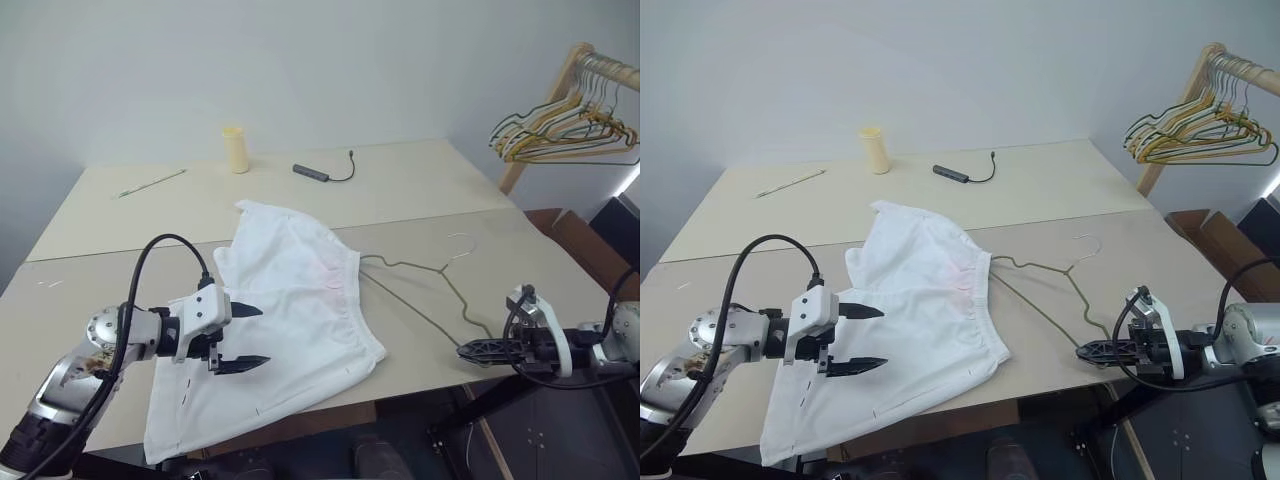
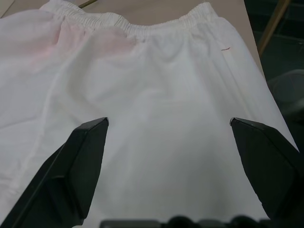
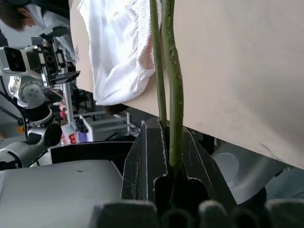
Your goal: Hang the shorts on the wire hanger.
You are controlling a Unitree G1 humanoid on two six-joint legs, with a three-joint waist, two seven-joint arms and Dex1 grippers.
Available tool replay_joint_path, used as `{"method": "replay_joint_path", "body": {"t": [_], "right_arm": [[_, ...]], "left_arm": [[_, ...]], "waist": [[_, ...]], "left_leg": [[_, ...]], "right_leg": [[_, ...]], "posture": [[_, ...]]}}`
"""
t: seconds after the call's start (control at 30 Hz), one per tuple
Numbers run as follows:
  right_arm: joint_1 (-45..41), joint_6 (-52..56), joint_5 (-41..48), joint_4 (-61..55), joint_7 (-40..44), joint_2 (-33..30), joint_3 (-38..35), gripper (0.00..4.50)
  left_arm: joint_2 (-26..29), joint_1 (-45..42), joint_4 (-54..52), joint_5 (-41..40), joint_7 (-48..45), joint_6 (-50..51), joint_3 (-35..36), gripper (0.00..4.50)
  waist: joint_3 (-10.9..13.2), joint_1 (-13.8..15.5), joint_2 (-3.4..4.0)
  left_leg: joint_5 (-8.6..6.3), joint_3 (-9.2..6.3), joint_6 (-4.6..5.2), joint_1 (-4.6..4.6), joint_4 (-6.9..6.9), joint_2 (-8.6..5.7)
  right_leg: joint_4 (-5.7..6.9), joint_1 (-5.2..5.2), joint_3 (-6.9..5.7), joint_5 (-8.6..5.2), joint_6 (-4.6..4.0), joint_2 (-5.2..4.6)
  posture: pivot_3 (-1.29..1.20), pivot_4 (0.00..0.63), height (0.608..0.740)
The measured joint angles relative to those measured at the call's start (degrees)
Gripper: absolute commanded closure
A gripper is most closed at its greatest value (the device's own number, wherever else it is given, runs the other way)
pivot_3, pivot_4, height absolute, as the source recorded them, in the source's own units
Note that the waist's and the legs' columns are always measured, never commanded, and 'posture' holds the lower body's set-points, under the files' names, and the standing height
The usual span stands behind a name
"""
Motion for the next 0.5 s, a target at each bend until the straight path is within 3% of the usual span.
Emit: {"method": "replay_joint_path", "body": {"t": [0.23,0.5], "right_arm": [[-1.82,-0.99,-1.35,-0.21,4.90,1.18,5.09,4.50],[-16.56,-9.12,-12.51,12.94,12.28,6.48,17.68,4.50]], "left_arm": [[-0.58,0.30,-0.10,0.15,0.37,0.00,-0.36,0.03],[-0.82,1.26,-1.00,0.89,1.56,0.15,-0.84,0.03]], "waist": [[-0.01,-0.19,0.01],[-0.01,-0.49,0.07]], "left_leg": [[0.00,-0.01,0.00,0.03,0.01,0.02],[0.00,-0.05,0.00,0.05,0.06,0.00]], "right_leg": [[0.03,0.00,0.00,0.00,0.00,0.03],[0.05,0.01,0.03,0.14,-0.18,0.01]], "posture": [[-0.20,0.000,0.740],[-0.17,0.000,0.740]]}}
